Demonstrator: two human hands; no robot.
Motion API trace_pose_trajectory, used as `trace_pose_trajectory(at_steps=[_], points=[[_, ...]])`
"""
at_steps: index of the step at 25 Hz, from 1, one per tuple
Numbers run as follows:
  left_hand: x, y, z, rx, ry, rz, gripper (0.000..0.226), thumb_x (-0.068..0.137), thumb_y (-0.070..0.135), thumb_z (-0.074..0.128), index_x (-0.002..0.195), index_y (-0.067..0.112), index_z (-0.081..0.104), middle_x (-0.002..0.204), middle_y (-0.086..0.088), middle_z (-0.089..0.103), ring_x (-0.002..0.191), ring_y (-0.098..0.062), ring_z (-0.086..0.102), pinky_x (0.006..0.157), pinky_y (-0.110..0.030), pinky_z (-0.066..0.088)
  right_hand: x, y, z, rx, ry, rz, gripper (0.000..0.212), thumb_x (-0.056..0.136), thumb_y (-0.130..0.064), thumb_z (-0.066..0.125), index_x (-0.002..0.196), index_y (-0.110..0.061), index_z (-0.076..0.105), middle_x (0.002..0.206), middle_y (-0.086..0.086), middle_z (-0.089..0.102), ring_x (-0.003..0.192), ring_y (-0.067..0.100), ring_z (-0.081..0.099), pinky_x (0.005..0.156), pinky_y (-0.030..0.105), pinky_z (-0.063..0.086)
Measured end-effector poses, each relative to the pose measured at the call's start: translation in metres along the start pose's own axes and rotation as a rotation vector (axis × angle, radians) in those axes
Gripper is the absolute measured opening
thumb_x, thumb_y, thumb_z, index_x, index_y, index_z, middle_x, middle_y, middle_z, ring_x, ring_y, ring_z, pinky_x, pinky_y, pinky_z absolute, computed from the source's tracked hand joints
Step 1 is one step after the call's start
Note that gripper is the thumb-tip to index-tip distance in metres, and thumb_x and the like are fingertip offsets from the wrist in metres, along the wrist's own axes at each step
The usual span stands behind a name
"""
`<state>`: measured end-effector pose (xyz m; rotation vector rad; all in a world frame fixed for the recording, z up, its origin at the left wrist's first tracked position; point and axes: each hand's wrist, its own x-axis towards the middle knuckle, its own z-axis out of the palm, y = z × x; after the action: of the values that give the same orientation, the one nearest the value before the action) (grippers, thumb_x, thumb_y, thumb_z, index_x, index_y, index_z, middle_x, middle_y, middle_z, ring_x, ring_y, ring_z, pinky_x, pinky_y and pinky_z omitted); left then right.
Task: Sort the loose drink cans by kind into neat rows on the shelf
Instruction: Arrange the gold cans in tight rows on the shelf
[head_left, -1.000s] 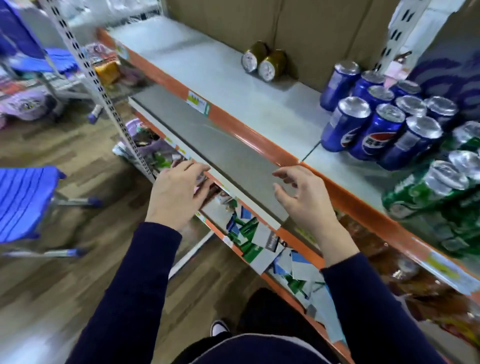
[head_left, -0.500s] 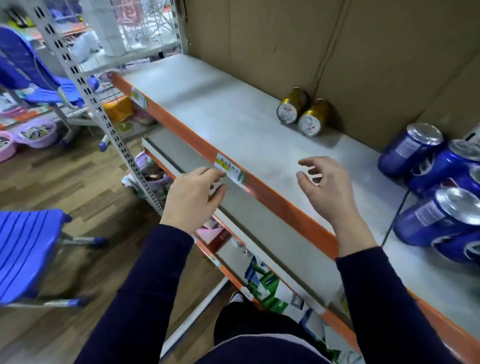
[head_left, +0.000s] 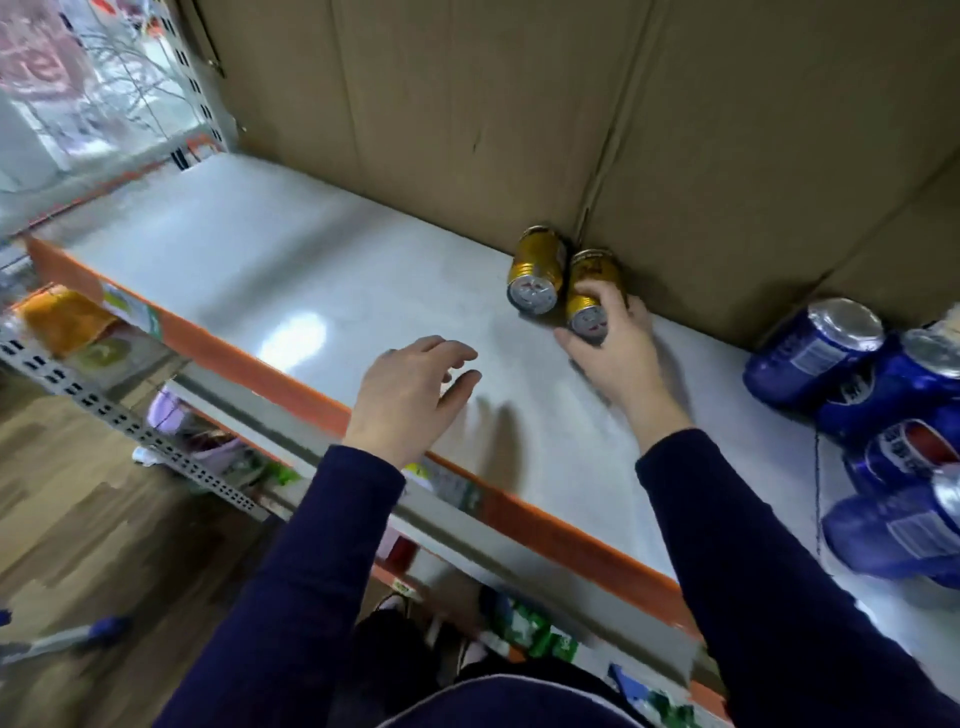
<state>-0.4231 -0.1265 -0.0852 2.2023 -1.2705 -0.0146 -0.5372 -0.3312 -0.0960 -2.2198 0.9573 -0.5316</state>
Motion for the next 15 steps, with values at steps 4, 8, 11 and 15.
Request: trace_pose_trajectory(at_steps=[4, 8, 11, 15], points=[[0.052, -0.017, 0.007, -0.03, -0.063, 0.141, 0.025, 0.093, 0.031, 0.057, 0.114, 0.02, 0.065, 0.105, 0.004, 0.066, 0.088, -0.015, 0.065, 0.076, -0.033, 0.049, -0.012, -0.005, 0.005, 0.011, 0.111, 0.058, 0.038, 0.078, -0.03, 0.076, 0.103, -0.039, 0.05, 0.121, 0.003, 0.04, 0.094, 0.017, 0.051, 0.081, 0.015, 0.036], [0.104, -0.025, 0.013, -0.116, -0.096, 0.26, 0.044, 0.089, 0.03, 0.063, 0.131, 0.019, 0.055, 0.131, -0.008, 0.049, 0.113, -0.026, 0.053, 0.088, -0.035, 0.047, -0.034, -0.014, 0.004, -0.002, 0.295, 0.13, 0.037, 0.082, -0.028, 0.071, 0.112, -0.033, 0.051, 0.126, 0.006, 0.044, 0.097, 0.004, 0.04, 0.079, 0.006, 0.031], [0.137, -0.023, 0.024, -0.078, -0.13, 0.303, 0.05, 0.086, 0.033, 0.067, 0.133, 0.021, 0.054, 0.139, -0.013, 0.042, 0.122, -0.034, 0.042, 0.099, -0.041, 0.041, -0.047, -0.027, -0.013, -0.014, 0.451, 0.246, 0.051, 0.071, -0.044, 0.072, 0.115, -0.042, 0.045, 0.109, -0.008, 0.054, 0.092, 0.011, 0.053, 0.073, 0.02, 0.041], [0.154, -0.011, 0.048, -0.038, -0.29, 0.362, 0.057, 0.081, 0.039, 0.071, 0.133, 0.025, 0.052, 0.152, -0.009, 0.027, 0.135, -0.041, 0.025, 0.103, -0.044, 0.038, -0.066, -0.037, -0.013, -0.144, 0.563, 0.373, 0.064, 0.063, -0.054, 0.074, 0.117, -0.037, 0.043, 0.097, -0.015, 0.058, 0.094, 0.017, 0.059, 0.077, 0.03, 0.045]])
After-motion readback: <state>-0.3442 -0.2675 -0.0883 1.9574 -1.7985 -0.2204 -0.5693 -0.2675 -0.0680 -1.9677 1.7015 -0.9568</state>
